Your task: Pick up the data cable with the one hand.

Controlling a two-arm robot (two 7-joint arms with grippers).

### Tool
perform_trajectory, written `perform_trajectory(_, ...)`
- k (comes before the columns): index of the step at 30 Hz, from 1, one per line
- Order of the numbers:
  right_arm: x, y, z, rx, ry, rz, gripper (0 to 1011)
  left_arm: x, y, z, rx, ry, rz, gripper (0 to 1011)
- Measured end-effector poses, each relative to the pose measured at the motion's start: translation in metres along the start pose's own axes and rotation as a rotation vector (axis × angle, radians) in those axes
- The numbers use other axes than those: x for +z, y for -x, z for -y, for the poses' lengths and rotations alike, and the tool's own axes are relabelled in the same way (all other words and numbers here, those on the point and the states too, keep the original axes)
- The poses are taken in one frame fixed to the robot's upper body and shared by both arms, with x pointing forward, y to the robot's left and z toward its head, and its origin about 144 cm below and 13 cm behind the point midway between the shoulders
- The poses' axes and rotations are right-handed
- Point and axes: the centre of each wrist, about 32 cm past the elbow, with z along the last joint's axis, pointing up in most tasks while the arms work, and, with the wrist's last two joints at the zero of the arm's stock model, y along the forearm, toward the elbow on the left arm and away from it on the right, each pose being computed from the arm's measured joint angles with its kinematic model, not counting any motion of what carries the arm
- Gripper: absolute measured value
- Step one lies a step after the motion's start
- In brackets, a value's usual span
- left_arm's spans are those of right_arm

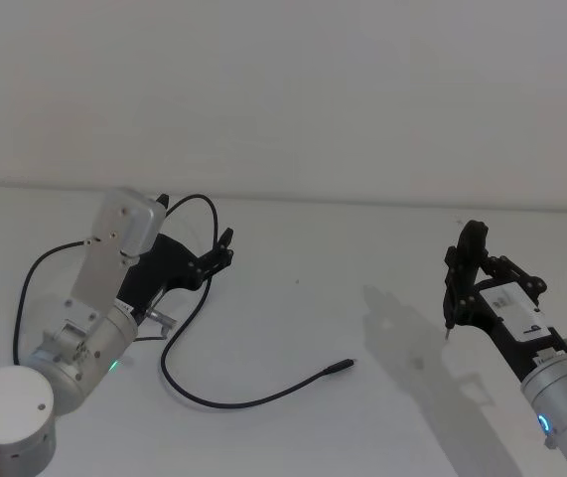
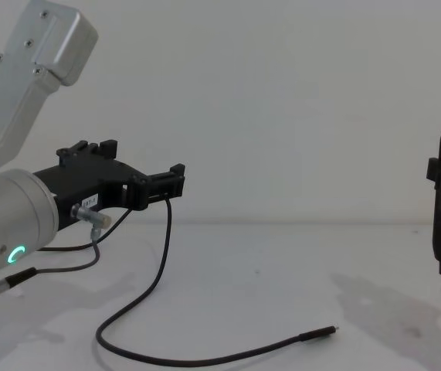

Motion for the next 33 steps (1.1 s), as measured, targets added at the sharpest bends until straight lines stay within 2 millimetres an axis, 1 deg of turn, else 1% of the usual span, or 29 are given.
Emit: perform_trajectory(33,0.0,0.0,0.0,0.0,0.0,0.0,268,0.0018,0.0006,0.0005,-0.014,0.001,0.001,1001)
